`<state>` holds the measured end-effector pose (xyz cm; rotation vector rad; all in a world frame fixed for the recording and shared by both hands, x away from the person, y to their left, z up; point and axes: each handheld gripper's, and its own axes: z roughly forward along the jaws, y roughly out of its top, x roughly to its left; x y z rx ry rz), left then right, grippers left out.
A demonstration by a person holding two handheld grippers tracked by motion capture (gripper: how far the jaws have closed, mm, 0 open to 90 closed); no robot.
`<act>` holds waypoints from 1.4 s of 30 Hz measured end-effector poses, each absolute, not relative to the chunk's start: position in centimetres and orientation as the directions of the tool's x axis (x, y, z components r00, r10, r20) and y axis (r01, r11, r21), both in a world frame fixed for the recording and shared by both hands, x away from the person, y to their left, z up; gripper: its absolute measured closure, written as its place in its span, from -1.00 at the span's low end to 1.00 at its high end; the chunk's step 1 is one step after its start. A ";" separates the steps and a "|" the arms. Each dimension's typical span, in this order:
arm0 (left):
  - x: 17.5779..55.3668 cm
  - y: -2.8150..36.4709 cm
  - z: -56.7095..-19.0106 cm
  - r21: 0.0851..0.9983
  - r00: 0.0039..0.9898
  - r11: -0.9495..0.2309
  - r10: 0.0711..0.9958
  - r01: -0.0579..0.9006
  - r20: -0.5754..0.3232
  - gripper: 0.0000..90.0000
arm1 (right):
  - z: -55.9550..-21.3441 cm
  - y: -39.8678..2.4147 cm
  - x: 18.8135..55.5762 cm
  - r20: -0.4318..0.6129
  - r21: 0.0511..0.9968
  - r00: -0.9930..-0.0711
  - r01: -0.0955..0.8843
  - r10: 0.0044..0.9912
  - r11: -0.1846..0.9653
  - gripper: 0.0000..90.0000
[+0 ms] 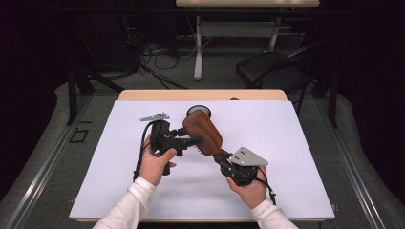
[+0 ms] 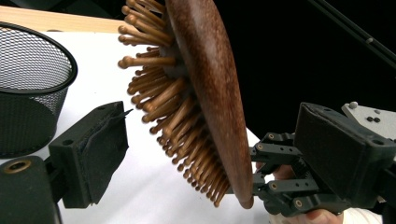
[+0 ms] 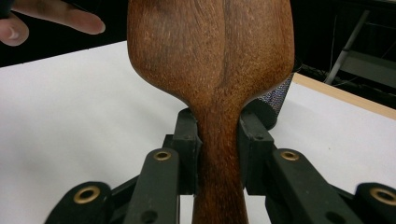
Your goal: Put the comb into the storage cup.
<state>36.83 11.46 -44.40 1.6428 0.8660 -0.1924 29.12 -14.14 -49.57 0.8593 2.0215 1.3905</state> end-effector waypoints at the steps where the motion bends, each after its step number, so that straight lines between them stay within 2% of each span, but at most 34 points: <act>1: 36.9 11.4 -44.4 0.776 0.705 -0.015 0.428 0.631 -0.565 -0.77 | -49.6 -14.1 29.1 -0.073 0.943 -0.655 0.201 0.752 0.267 0.60; 7: 37.2 11.0 -44.2 0.768 0.702 -0.028 0.428 0.639 -0.569 -0.66 | -49.6 -14.0 29.1 -0.081 0.942 -0.655 0.197 0.751 0.273 0.60; 42: 38.2 9.7 -44.2 0.740 0.682 -0.038 0.423 0.671 -0.597 -0.63 | -49.7 -13.8 28.8 -0.102 0.941 -0.656 0.180 0.748 0.286 0.60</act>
